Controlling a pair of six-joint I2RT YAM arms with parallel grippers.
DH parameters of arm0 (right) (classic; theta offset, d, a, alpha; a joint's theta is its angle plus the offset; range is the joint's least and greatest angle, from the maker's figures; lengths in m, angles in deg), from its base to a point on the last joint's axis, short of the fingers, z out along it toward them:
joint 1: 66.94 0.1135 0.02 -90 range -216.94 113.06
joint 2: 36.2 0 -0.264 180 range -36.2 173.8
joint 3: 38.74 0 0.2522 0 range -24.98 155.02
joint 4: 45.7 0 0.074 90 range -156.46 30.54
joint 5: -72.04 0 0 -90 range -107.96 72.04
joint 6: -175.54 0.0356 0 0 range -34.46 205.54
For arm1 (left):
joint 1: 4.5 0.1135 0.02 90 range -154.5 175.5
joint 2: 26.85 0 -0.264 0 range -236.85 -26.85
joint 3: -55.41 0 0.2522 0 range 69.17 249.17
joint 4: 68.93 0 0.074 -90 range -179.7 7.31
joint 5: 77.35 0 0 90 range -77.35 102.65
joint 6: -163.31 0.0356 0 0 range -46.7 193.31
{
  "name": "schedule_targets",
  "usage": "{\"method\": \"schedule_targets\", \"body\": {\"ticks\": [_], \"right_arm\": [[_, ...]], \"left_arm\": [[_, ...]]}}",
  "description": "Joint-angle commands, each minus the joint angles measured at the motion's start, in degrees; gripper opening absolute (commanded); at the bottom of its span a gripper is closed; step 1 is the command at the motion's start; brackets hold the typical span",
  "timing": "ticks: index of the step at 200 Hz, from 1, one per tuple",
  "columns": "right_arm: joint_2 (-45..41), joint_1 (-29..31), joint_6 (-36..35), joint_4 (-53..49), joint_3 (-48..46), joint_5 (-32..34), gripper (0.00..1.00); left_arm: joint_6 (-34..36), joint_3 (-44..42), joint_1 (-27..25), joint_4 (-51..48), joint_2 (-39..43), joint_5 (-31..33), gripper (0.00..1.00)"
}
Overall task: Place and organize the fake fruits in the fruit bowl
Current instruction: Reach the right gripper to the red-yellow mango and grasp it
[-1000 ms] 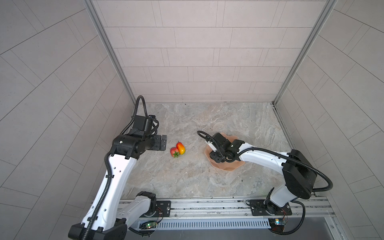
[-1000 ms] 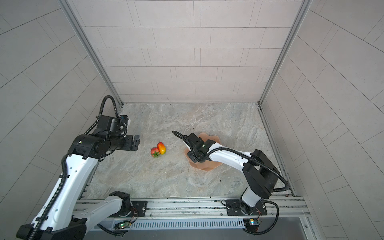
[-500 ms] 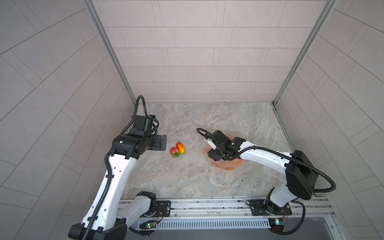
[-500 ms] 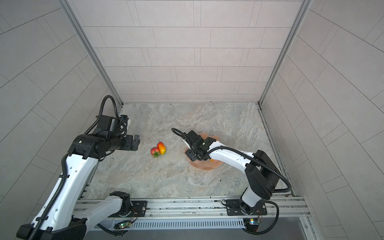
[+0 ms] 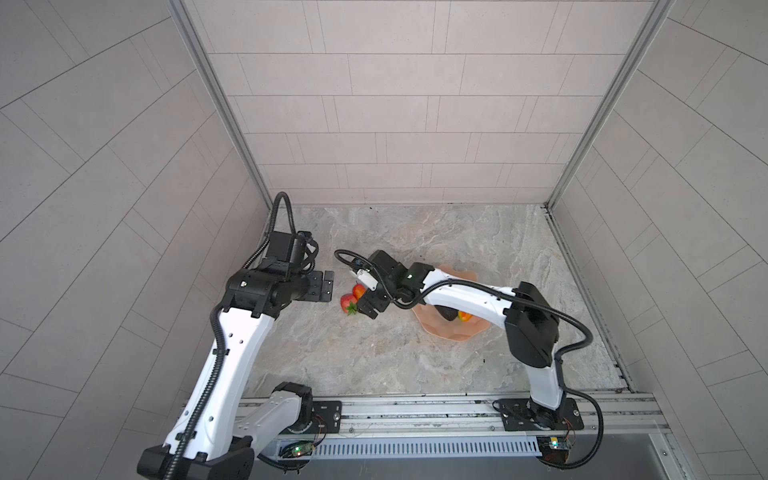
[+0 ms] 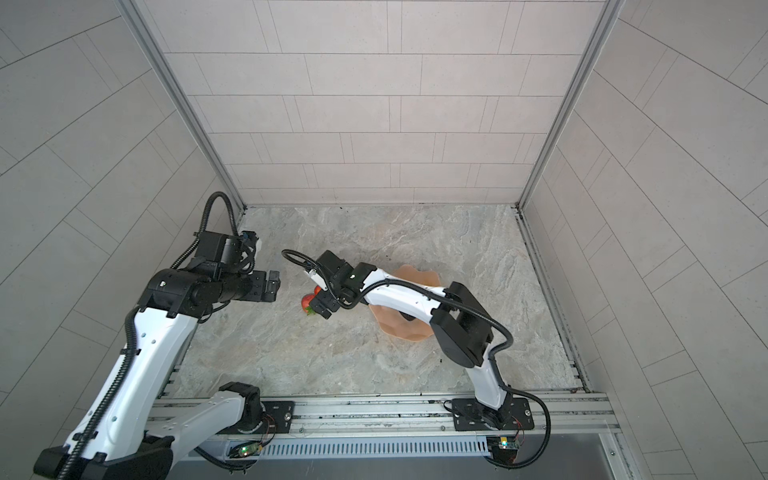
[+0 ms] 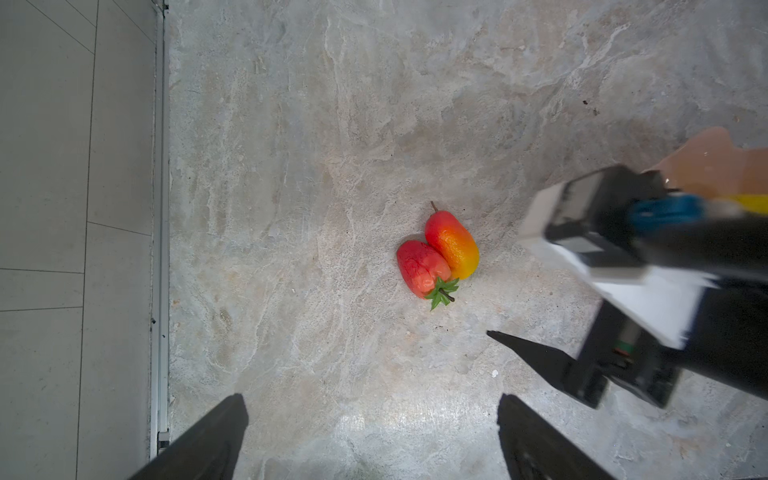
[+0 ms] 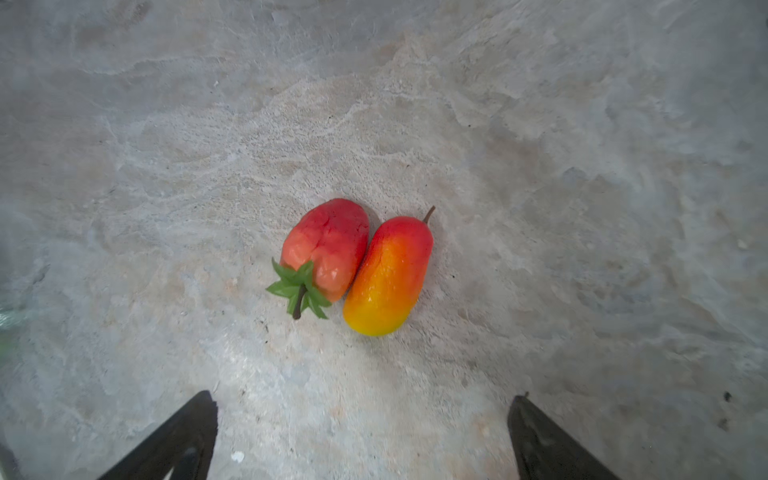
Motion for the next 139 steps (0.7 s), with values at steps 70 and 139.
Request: {"method": "schedule_targets", "body": {"ticks": [70, 139], "right_arm": [[14.45, -1.87, 10.04, -2.82, 16.22, 5.46, 0.86], [17.32, -2.63, 12.09, -1.99, 15.58, 4.17, 0.75]], "left_arm": [[1.63, -1.83, -0.02, -1.23, 2.66, 2.59, 1.00], [1.67, -2.83, 0.08, -0.51, 2.82, 2.03, 1.00]]}}
